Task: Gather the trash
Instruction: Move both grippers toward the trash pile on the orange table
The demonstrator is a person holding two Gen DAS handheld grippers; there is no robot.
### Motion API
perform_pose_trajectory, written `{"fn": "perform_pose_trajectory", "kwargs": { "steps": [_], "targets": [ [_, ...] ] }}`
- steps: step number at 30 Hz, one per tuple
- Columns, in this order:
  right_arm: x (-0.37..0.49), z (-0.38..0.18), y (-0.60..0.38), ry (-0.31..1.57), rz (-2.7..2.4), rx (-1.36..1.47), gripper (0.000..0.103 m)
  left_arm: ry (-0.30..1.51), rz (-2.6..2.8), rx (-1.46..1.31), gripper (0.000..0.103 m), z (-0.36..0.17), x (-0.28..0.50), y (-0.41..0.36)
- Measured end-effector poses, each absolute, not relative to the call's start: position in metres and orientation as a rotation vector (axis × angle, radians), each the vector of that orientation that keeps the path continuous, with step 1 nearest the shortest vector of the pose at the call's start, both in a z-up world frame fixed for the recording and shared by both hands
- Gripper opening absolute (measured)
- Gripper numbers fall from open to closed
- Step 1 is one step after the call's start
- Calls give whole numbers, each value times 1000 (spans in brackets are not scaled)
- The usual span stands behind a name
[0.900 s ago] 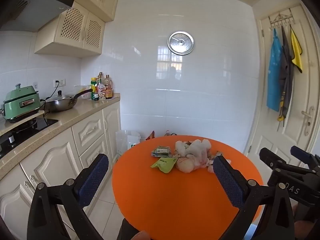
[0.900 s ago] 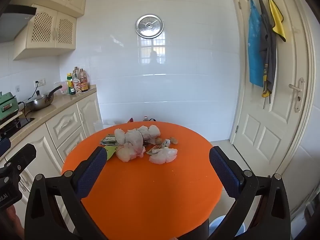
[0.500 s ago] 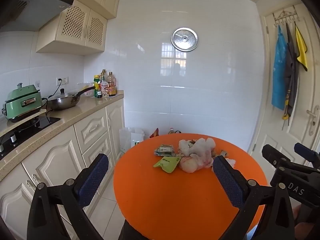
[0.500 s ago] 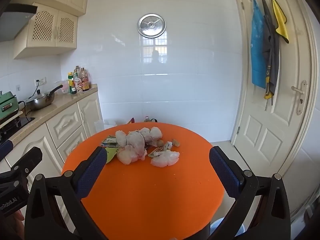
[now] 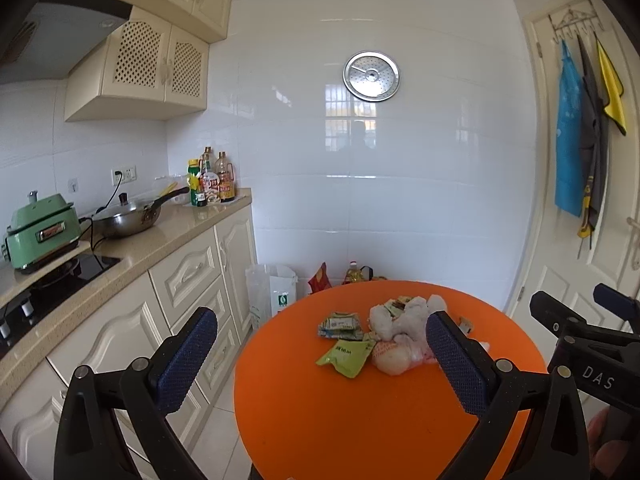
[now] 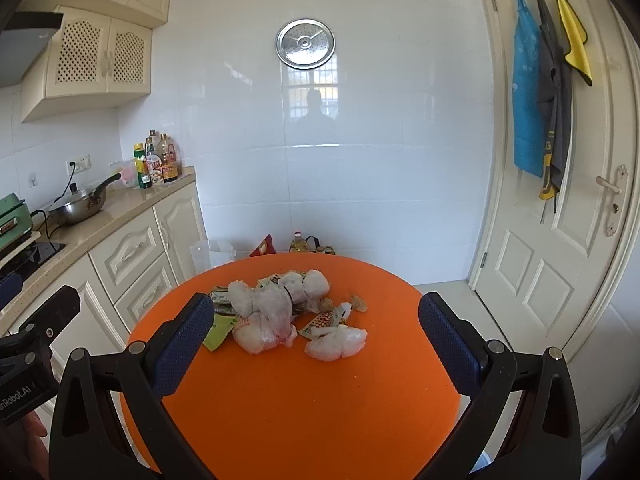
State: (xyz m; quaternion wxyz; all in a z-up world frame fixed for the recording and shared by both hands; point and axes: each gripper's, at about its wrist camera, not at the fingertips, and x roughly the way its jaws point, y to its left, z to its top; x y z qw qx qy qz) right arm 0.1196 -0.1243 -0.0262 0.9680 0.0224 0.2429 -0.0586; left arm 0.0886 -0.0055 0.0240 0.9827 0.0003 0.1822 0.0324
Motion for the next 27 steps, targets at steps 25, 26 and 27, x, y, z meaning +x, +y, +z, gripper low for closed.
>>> {"fn": "perform_pose_trajectory", "kwargs": {
  "steps": [25,26,27],
  "targets": [
    [195,-34,-125,613,-63,10,103,487,34,-42,102,40,243,32],
    [198,-36,-126,620,-61,11,103,498,35,-47,102,37,249,32],
    [203,-39,-126,633,-60,11,103,511,37,-51,102,33,256,31]
  ]
}}
